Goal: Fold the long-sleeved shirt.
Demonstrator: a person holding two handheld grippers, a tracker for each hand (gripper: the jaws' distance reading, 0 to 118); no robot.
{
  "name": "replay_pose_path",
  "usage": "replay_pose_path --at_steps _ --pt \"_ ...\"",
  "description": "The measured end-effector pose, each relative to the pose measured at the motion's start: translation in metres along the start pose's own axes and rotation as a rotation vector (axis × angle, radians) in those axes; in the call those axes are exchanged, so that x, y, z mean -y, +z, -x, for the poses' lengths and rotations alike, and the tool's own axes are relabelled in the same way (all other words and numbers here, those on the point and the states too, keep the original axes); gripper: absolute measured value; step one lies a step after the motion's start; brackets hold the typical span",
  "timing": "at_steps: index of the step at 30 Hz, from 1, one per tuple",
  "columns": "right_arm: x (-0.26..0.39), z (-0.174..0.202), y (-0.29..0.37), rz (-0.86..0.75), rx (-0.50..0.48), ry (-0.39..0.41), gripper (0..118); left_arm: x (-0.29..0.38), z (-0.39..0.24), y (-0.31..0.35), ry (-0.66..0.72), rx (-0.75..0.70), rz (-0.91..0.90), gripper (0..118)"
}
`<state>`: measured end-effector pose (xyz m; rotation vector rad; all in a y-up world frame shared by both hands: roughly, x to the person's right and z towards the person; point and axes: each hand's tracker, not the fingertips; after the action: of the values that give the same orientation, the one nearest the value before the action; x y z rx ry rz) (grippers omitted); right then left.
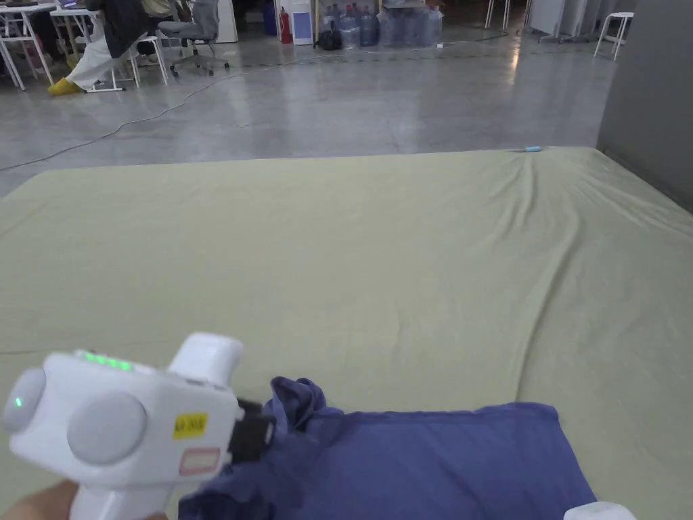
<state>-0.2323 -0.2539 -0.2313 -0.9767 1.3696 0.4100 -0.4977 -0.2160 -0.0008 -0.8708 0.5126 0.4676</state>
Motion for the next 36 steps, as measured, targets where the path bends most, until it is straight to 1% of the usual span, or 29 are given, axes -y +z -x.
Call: replay_pose_path --at_steps 3,6,9,12,13,14,15,16,17,18,19,21,22,23,25,27,28,29,30,31,32,34,36 --pt "0.006 0.005 0.006 0.003 -0.001 0.006 0 0.043 -0.007 -0.021 0.073 0.067 0.094 0" --pt "0.013 0.007 0.01 0.011 0.003 0.011 0 0.081 0.001 -0.049 0.178 0.074 0.197 0" --pt "0.019 0.008 0.011 0.027 0.006 0.019 0 0.103 0.02 -0.081 0.265 0.029 0.196 0" --pt "0.025 0.009 0.006 0.045 0.007 0.015 0 0.117 0.032 -0.115 0.303 0.012 0.235 0" --pt "0.026 0.01 0.004 0.051 0.006 0.014 0 0.124 0.045 -0.129 0.315 0.025 0.236 0" --pt "0.027 0.011 0.004 0.053 0.006 0.012 0 0.12 0.049 -0.13 0.352 0.067 0.241 0" --pt "0.028 0.012 0.003 0.055 0.005 0.009 0 0.115 0.053 -0.124 0.359 0.058 0.223 1" --pt "0.03 0.01 0.0 0.057 0.002 0.006 0 0.113 0.049 -0.119 0.376 0.057 0.195 10" --pt "0.03 0.01 0.0 0.056 -0.001 0.004 0 0.112 0.045 -0.118 0.365 0.052 0.203 23" --pt "0.03 0.011 0.001 0.054 -0.003 0.003 0 0.11 0.044 -0.12 0.363 0.051 0.217 32" --pt "0.029 0.012 0.002 0.049 -0.005 0.002 0 0.107 0.043 -0.117 0.364 0.047 0.224 32" --pt "0.026 0.012 0.007 0.036 -0.009 0.007 0 0.099 0.032 -0.091 0.341 0.032 0.174 98" --pt "0.024 0.012 0.01 0.024 -0.008 0.008 0 0.094 0.028 -0.075 0.309 0.01 0.12 118" --pt "0.022 0.012 0.014 0.01 -0.007 0.008 0 0.089 0.026 -0.06 0.299 -0.002 0.067 118" --pt "0.016 0.014 0.023 -0.007 -0.011 0.009 0 0.084 0.025 -0.025 0.341 0.007 -0.063 118" --pt "0.013 0.015 0.024 -0.014 -0.01 0.011 0 0.084 0.02 -0.003 0.347 0.015 -0.107 117" --pt "0.013 0.014 0.023 -0.015 -0.009 0.013 0 0.087 0.017 0.002 0.331 -0.005 -0.086 111" --pt "0.013 0.015 0.022 -0.016 -0.009 0.013 0 0.09 0.01 0.011 0.329 -0.02 -0.061 87" --pt "0.013 0.016 0.021 -0.015 -0.01 0.012 0 0.095 0.007 0.011 0.314 -0.039 -0.009 32" --pt "0.014 0.016 0.018 -0.014 -0.011 0.009 0 0.101 0.005 0.011 0.298 -0.042 0.032 0" --pt "0.014 0.016 0.014 -0.012 -0.013 0.006 0 0.105 0.002 0.01 0.285 -0.049 0.049 0" --pt "0.016 0.018 0.008 -0.004 -0.013 -0.006 0 0.114 0.006 -0.01 0.273 -0.119 0.038 0" --pt "0.015 0.017 0.003 0.005 -0.019 -0.016 0 0.108 0.009 -0.021 0.288 -0.052 0.084 0"
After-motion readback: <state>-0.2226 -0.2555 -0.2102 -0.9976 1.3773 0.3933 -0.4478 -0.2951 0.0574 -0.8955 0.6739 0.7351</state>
